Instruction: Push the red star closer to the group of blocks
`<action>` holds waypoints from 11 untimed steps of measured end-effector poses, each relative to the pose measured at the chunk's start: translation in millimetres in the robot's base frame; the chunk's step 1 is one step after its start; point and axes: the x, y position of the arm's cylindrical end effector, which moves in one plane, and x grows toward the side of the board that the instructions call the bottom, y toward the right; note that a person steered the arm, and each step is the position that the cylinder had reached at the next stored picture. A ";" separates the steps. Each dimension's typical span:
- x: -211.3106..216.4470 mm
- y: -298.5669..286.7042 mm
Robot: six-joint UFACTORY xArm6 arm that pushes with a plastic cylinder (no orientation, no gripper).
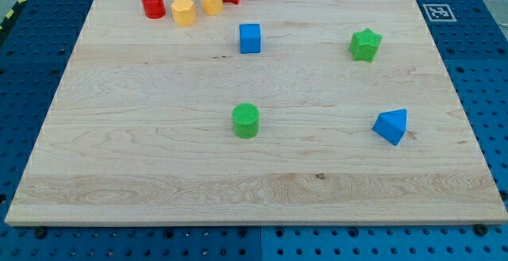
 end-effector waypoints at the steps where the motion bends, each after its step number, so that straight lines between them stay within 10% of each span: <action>1: 0.2 18.4; 6: 58.4 235.5; 11: 1.3 157.2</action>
